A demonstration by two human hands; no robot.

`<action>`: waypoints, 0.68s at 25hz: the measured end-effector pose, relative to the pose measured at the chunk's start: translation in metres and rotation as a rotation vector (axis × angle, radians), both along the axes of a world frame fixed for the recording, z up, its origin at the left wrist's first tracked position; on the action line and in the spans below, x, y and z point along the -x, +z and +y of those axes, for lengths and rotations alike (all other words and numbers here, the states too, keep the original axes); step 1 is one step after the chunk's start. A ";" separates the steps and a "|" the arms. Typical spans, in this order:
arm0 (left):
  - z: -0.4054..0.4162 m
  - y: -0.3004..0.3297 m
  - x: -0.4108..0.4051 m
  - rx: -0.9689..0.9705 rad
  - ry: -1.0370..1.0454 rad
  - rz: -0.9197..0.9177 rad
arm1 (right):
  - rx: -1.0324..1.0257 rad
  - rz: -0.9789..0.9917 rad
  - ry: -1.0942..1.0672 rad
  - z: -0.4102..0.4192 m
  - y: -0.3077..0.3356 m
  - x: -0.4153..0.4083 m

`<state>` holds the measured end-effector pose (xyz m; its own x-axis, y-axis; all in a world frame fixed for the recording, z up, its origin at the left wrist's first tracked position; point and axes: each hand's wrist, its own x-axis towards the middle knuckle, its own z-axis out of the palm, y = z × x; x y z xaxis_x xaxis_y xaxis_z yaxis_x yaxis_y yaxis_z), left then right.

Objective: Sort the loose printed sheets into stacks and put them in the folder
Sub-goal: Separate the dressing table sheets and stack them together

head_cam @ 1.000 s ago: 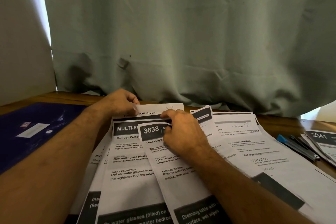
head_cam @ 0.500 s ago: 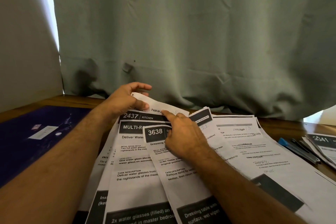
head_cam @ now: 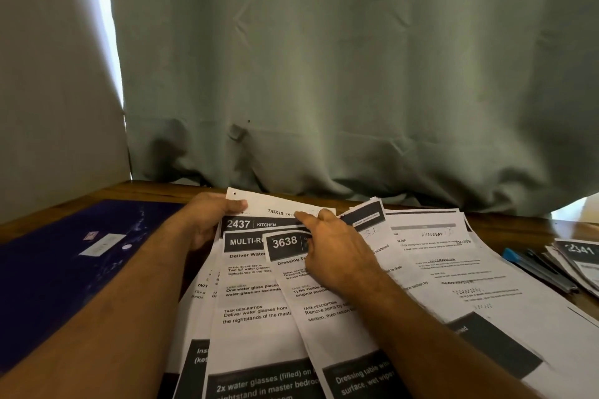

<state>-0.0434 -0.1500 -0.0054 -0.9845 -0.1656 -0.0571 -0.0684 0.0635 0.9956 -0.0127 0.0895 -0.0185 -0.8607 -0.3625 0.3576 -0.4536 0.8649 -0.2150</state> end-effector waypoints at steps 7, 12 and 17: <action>0.008 0.025 -0.010 -0.084 -0.100 0.133 | 0.127 0.189 0.026 0.001 0.005 -0.001; 0.032 0.049 -0.026 -0.092 -0.018 0.342 | 0.082 0.115 0.015 -0.002 0.006 -0.001; 0.045 0.058 -0.028 0.017 0.070 0.513 | 0.120 0.101 0.019 0.002 0.008 0.003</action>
<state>-0.0152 -0.1045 0.0524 -0.8716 -0.2293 0.4333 0.4236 0.0924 0.9011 -0.0162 0.0919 -0.0104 -0.8116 -0.3275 0.4838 -0.4941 0.8267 -0.2691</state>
